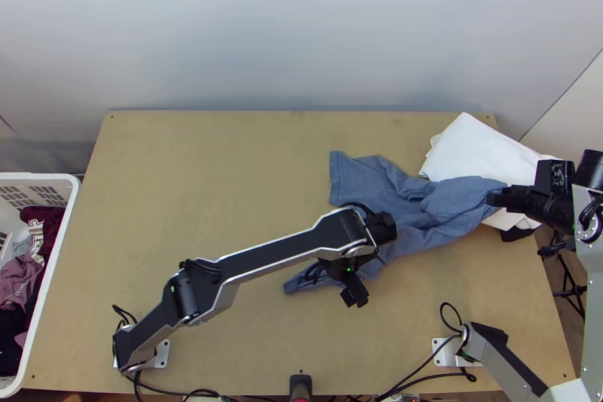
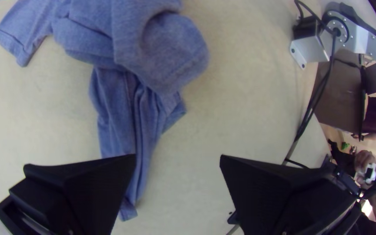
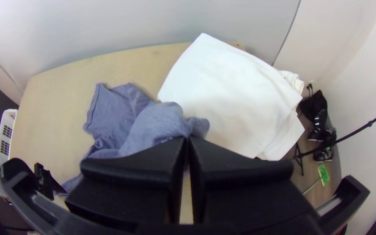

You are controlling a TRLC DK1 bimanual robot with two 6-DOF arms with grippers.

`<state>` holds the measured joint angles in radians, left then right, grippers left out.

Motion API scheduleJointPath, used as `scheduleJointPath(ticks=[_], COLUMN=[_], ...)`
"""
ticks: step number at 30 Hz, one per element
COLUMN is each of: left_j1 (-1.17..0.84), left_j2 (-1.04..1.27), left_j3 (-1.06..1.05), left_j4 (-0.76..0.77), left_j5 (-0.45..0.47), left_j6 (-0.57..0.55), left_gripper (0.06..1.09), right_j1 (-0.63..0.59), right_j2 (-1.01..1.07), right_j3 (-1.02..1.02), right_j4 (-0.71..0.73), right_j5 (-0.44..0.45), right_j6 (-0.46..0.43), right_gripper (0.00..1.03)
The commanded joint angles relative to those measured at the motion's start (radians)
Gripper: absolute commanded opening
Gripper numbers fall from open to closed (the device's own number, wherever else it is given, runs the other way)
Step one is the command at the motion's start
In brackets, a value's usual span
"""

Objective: Fold the t-shirt

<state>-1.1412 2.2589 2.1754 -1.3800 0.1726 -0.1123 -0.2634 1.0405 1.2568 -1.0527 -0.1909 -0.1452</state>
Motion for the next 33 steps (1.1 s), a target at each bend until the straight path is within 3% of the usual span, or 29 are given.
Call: scheduleJointPath(ticks=[1,9,19,24,28,33], left_j1=[-0.031,0.072,0.060,0.058,0.052,0.052], left_j2=[0.034,0.033,0.077,0.110,0.117,0.134], left_j3=[0.034,0.050,0.032,0.047,0.047,0.047], left_j4=[0.033,0.032,0.042,0.065,0.059,0.064], left_j5=[-0.107,-0.127,-0.127,-0.127,-0.127,-0.127], left_j6=[0.003,0.013,0.026,0.022,0.025,0.022], left_gripper=[0.96,0.96,0.88,0.67,0.64,0.30], right_j1=[-0.008,-0.010,0.007,0.007,0.009,0.010], right_j2=[-0.011,-0.014,-0.013,-0.011,-0.011,-0.010], right_j3=[0.000,0.012,0.018,0.032,0.033,0.029], right_j4=[0.008,0.005,0.008,0.008,0.008,0.008], right_j5=[-0.001,-0.001,-0.002,-0.002,-0.002,-0.004], right_j6=[-0.007,-0.024,-0.005,-0.008,-0.010,-0.005], right_gripper=[0.03,0.03,0.03,0.03,0.03,0.03])
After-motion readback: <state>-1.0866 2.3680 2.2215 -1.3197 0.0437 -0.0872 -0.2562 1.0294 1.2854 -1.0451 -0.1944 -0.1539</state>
